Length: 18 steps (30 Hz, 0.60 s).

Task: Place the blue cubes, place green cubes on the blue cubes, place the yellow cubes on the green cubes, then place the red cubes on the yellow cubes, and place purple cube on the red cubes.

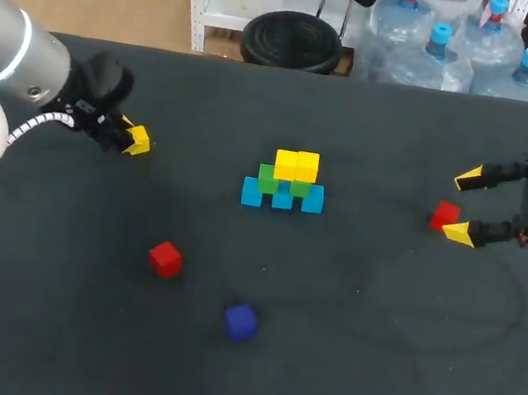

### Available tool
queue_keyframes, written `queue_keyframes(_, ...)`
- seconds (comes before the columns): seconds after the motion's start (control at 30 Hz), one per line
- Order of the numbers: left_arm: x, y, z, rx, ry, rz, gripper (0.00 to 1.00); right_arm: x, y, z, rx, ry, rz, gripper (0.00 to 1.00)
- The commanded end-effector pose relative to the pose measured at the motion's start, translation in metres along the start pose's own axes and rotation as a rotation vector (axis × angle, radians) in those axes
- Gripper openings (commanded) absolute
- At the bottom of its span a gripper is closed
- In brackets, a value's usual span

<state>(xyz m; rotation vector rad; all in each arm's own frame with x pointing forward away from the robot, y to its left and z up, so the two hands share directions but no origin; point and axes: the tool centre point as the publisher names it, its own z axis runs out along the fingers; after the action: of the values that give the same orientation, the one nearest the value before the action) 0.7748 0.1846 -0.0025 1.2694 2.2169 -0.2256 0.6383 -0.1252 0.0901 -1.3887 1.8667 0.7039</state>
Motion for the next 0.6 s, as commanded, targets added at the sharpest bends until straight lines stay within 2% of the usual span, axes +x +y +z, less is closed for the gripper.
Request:
queue_keyframes(0.03, -0.008, -0.003, -0.009, 0.013, 0.007, 0.028, 0.00, 0.000, 0.000, 0.000, 0.000, -0.002, -0.001, 1.00)
queue_keyframes(0.3, -0.033, -0.014, -0.021, 0.130, -0.004, 0.075, 0.00, 0.000, 0.000, 0.000, 0.000, -0.002, -0.001, 1.00)
queue_keyframes(0.6, -0.059, -0.031, -0.034, 0.166, 0.046, 0.155, 0.00, 0.000, 0.000, 0.000, 0.000, -0.002, -0.001, 1.00)
